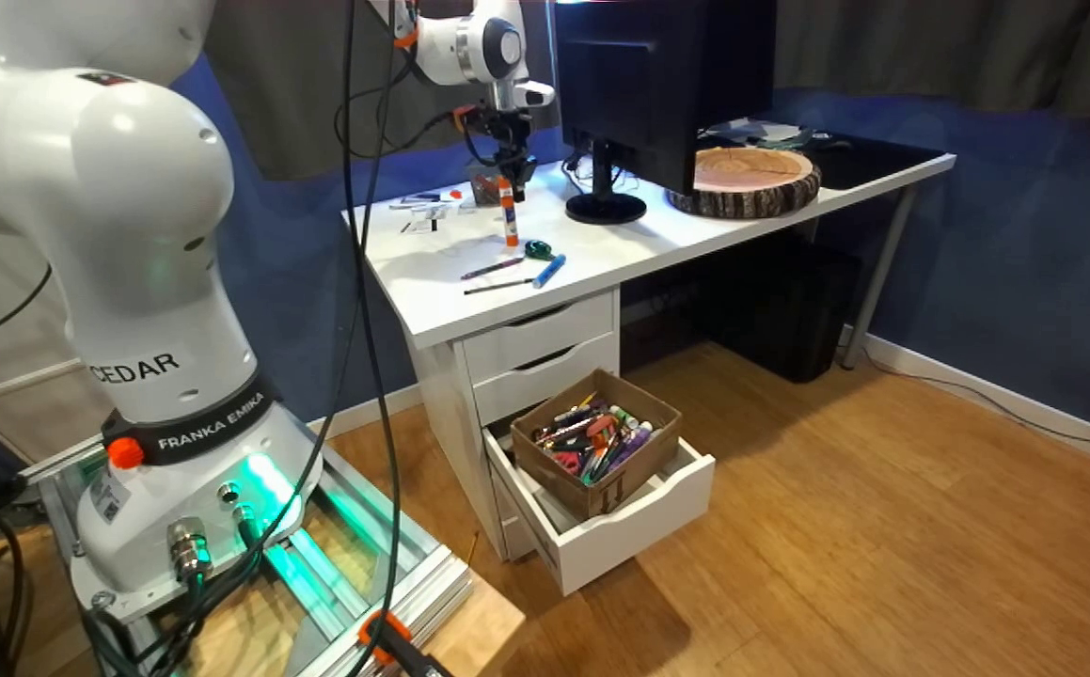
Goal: Flip the stick of glue on the right over
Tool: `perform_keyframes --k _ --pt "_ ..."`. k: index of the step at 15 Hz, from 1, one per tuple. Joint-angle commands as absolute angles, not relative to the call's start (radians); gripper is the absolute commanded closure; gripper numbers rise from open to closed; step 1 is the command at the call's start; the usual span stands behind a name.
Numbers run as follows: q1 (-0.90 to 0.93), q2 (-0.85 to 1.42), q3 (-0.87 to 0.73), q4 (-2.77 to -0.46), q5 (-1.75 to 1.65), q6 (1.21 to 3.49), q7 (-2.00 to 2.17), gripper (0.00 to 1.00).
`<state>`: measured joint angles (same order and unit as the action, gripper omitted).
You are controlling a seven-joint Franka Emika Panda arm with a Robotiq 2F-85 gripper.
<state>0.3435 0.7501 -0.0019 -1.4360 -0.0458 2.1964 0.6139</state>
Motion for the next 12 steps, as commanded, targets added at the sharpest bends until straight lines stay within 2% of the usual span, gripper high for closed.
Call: perform_keyframes --k 1,12 --pt "0.336 0.760 0.019 -1.411 -0.033 2.170 0.578 1.00" --pt "0.297 0.783 0.074 -1.375 0.046 2.051 0.438 1.00"
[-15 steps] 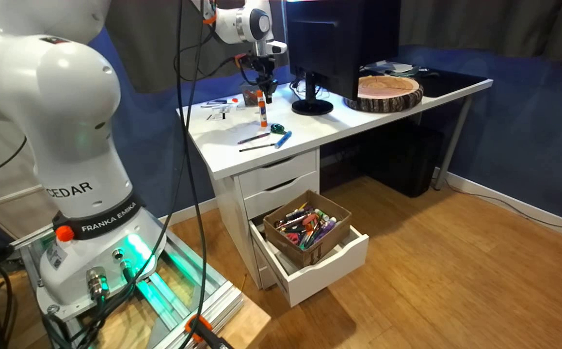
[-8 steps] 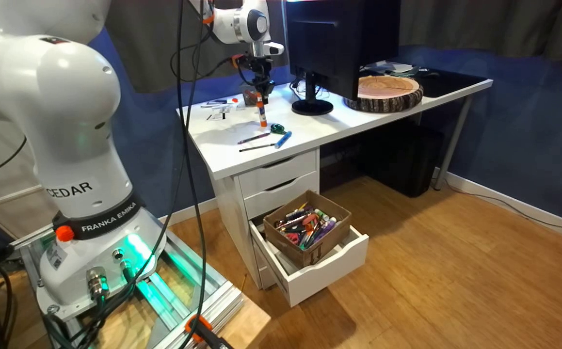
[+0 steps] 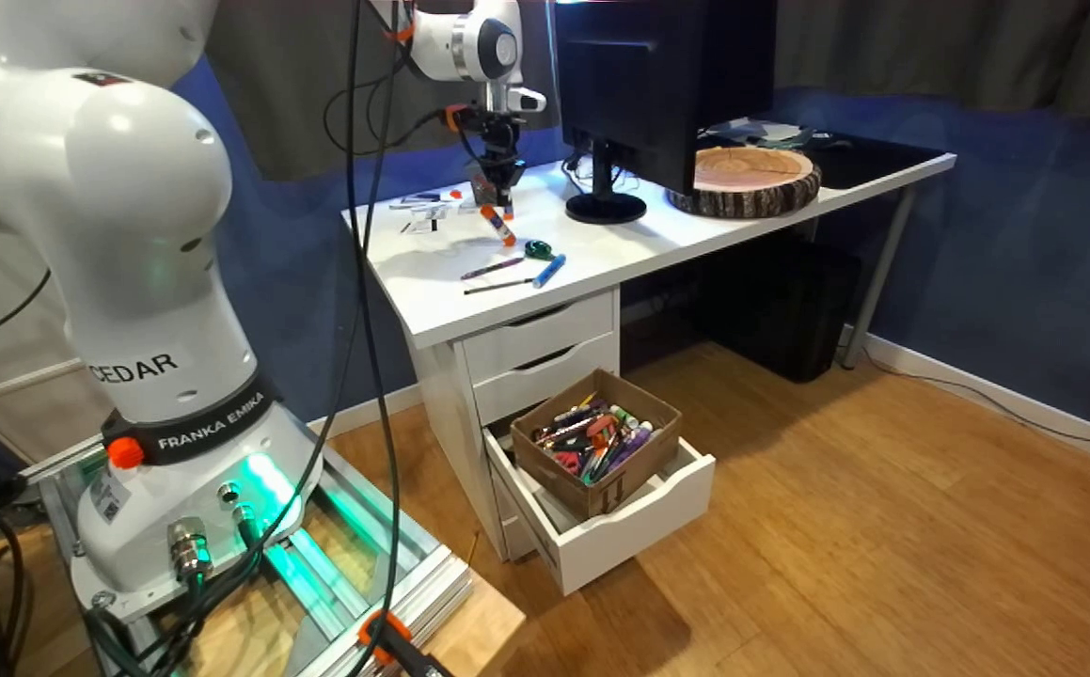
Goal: Flip the stick of glue on the right over
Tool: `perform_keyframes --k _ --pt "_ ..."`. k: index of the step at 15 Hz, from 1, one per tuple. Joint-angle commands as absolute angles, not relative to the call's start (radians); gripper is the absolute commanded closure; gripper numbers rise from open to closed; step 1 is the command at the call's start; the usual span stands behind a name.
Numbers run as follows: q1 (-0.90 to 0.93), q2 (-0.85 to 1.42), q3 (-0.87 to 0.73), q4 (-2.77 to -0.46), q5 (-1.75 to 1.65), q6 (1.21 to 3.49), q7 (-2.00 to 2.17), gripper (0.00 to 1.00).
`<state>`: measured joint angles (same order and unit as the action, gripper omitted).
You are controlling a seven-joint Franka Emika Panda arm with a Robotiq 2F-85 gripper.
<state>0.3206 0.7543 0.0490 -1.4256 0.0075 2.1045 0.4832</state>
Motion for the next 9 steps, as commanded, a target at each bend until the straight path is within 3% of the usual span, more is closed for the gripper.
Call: perform_keyframes --k 1,6,8,9 --pt "0.297 0.784 0.072 -1.373 0.050 2.047 0.437 1.00" --pt "0.283 0.786 0.083 -1.352 0.071 1.998 0.413 1.00" --pt "0.277 0.790 0.093 -1.332 0.087 1.934 0.384 0.73" --pt "0.281 0.792 0.090 -1.323 0.083 1.919 0.381 0.68"
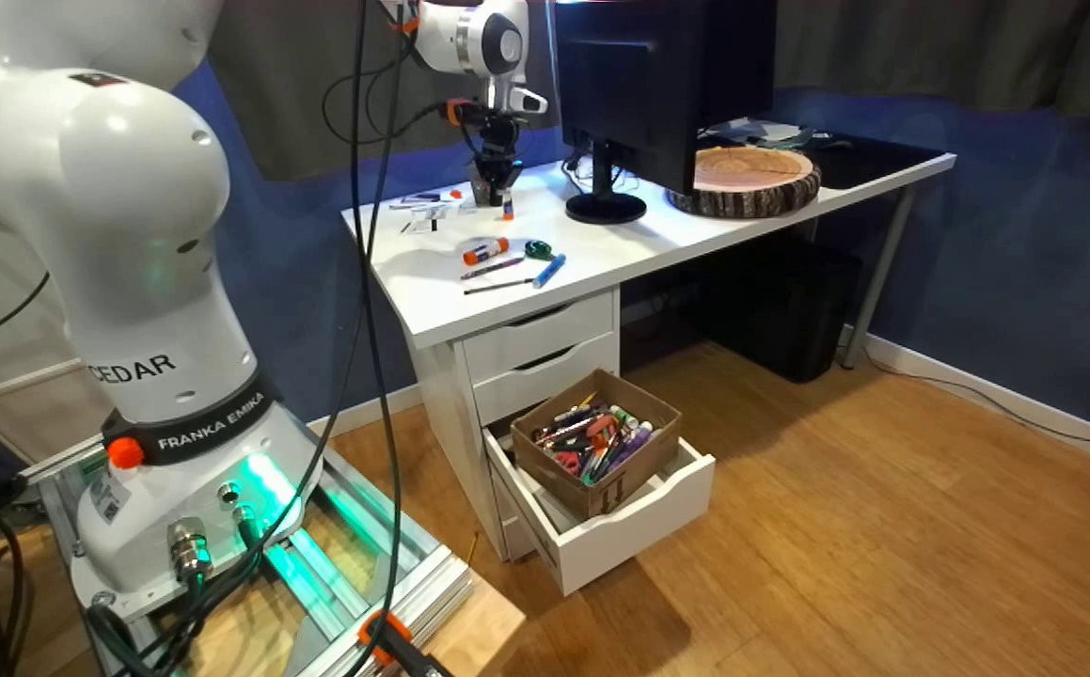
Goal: Flip the stick of glue on the right over
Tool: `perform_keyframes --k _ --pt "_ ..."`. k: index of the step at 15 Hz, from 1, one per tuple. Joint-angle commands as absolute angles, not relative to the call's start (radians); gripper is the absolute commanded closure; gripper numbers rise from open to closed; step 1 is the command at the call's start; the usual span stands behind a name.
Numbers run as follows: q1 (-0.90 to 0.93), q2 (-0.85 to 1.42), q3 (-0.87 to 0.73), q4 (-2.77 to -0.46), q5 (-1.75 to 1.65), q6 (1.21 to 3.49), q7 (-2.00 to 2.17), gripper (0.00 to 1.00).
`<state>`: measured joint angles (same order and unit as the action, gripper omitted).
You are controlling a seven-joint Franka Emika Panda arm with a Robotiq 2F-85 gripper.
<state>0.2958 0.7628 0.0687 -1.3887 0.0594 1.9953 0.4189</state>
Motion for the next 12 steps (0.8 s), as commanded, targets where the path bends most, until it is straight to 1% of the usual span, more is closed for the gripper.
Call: perform_keyframes --k 1,4,5,7,8,9,11,12 --pt "0.290 0.793 0.085 -1.317 0.072 1.912 0.385 0.60" --pt "0.329 0.776 0.055 -1.339 0.007 1.949 0.416 0.40" --pt "0.338 0.765 0.051 -1.360 -0.012 1.966 0.415 0.32" --pt "0.370 0.727 0.034 -1.429 -0.079 2.060 0.419 0.19" --pt "0.384 0.711 0.025 -1.461 -0.114 2.107 0.430 0.12" --pt "0.347 0.767 0.053 -1.370 -0.058 2.028 0.407 0.30" --pt "0.368 0.757 0.045 -1.398 -0.088 2.074 0.414 0.16" --pt "0.372 0.752 0.043 -1.406 -0.092 2.079 0.414 0.12"
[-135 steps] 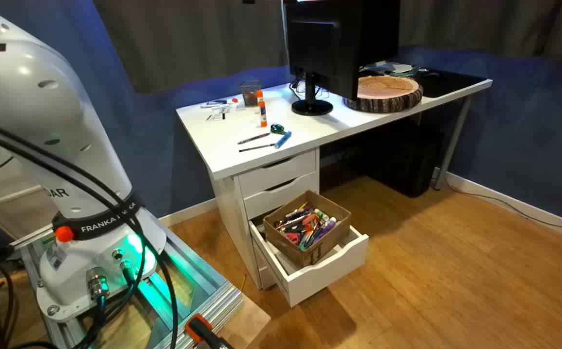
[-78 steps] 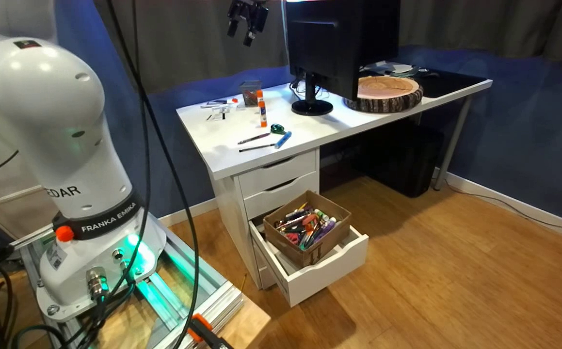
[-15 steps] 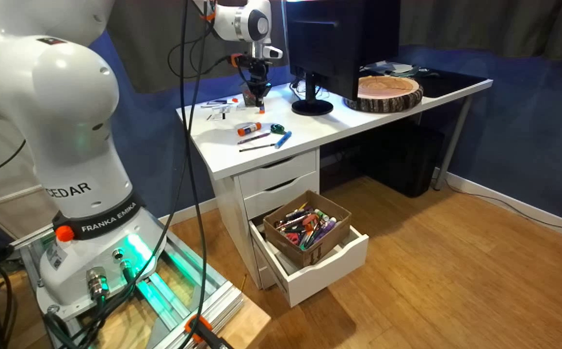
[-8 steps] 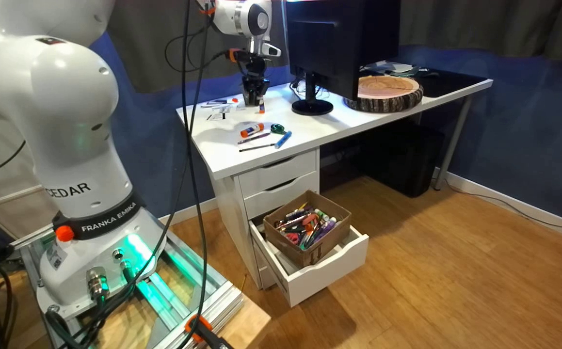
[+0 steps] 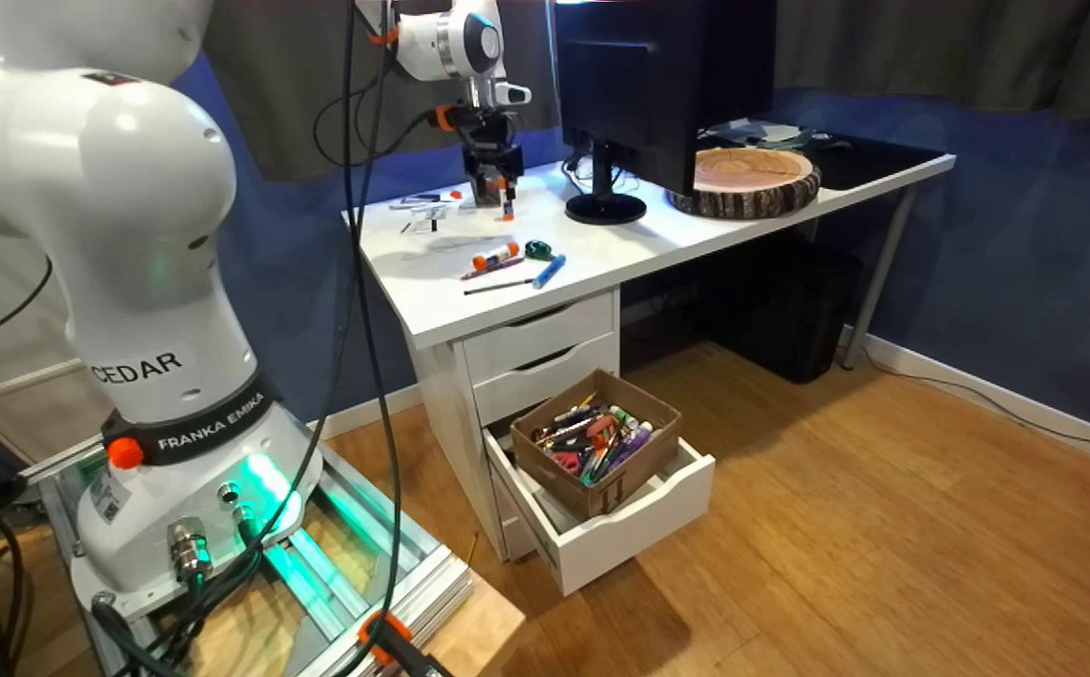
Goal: Flip the stick of glue on the right over
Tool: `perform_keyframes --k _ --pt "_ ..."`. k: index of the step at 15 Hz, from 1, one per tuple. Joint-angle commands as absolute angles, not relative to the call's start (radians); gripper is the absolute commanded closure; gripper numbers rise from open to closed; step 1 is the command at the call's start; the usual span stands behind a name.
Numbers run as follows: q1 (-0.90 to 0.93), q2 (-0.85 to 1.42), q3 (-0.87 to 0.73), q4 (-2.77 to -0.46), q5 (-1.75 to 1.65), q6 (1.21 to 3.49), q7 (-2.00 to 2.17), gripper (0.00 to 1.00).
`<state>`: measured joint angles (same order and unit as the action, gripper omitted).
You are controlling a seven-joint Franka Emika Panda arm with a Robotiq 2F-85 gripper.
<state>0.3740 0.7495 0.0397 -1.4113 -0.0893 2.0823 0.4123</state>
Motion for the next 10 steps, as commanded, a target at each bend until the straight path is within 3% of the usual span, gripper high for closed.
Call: perform_keyframes --k 1,5,10 --pt "0.373 0.750 0.042 -1.409 -0.094 2.080 0.414 0.11" --pt "0.372 0.732 0.047 -1.443 -0.091 2.134 0.413 0.00" --pt "0.461 0.676 0.011 -1.631 -0.153 2.409 0.542 0.00"
